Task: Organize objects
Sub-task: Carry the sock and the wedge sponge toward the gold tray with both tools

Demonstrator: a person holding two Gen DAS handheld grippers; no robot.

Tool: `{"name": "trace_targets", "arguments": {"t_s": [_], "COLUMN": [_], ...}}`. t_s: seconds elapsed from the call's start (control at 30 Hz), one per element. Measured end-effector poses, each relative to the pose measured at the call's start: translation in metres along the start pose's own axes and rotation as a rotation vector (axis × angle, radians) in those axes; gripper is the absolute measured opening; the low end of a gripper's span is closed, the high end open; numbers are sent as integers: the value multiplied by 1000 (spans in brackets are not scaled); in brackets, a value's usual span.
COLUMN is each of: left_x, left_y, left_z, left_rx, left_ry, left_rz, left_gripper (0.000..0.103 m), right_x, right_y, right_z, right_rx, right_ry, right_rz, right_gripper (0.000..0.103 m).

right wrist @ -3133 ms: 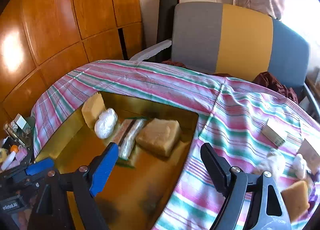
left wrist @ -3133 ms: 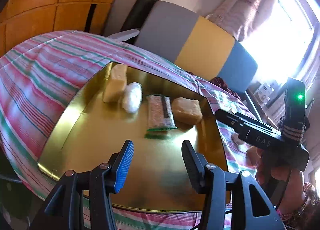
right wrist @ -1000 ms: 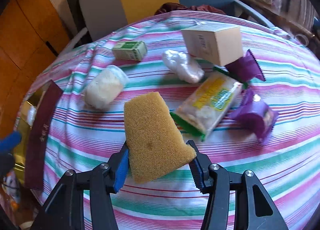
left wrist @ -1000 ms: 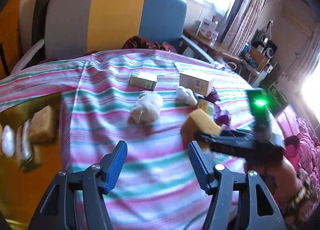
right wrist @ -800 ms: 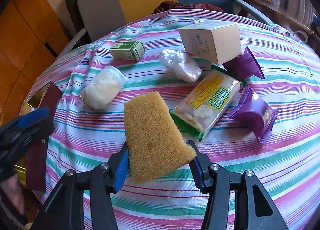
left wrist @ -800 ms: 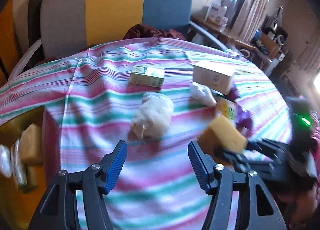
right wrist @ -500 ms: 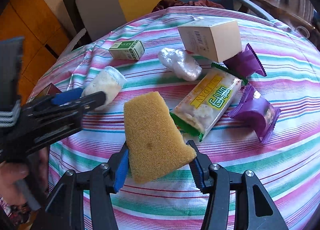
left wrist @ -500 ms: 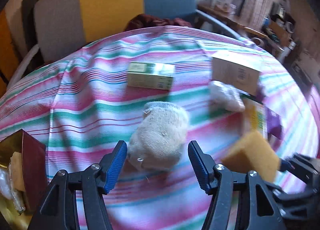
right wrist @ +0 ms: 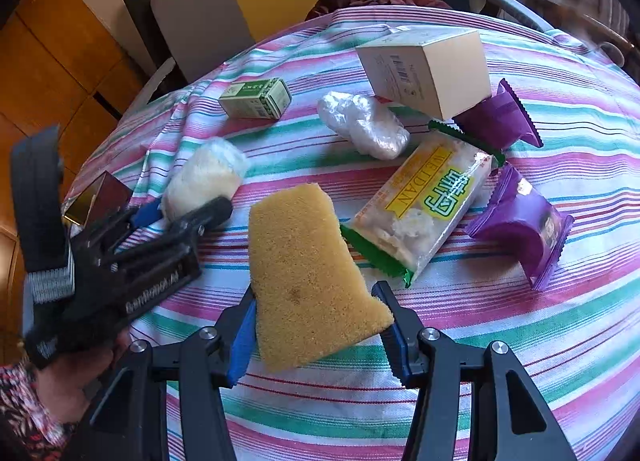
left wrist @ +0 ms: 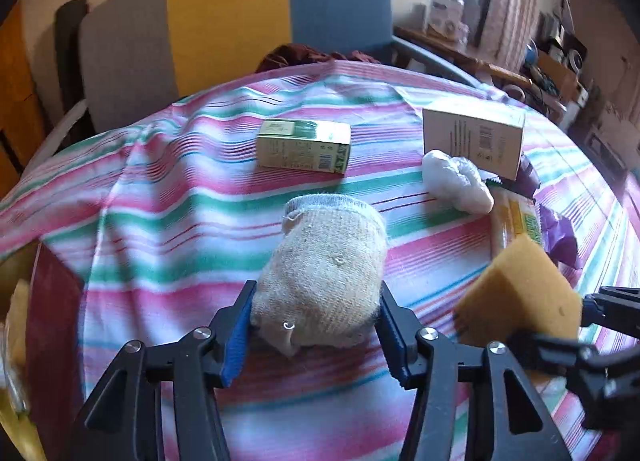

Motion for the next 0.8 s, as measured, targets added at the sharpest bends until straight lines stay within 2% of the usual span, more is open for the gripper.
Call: {"name": "trace_targets", "arguments": {"t_s": [0.2,0.4,0.5,0.6,0.8], "left_x": [8,1,1,6,38], "left_y": [29,60,80,98,133], "left_z": [-22,-46,-58,-66,-81], "left_rx": [-8,-29,-53,-76,-135], "left_ry": [132,111,126,131,168], "left_rz": [-90,-151,-198,-207,-198], "left_gripper": [56,56,56,56,56], "right_x": [0,1,2,7,21], "right_y": [0,0,2,5,9], "right_z": [-1,-2,-2,-1,-2], "right_rx": [0,-6,-20,-39,-73], "right_ry": [7,24,21,15,58], "right_rz": [3,-8,18,94,118], "right_gripper": [54,54,53,53,53]}}
Point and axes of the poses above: each gripper's, at about its wrist camera, not at the fingertips, and y roughly against the way its jaws point, x to its left, z to its top, the point moved 5 cm from there along -y, roughly the way its jaws point, and after that the axes turned 8 degrees about x, right-handed, at the moved point
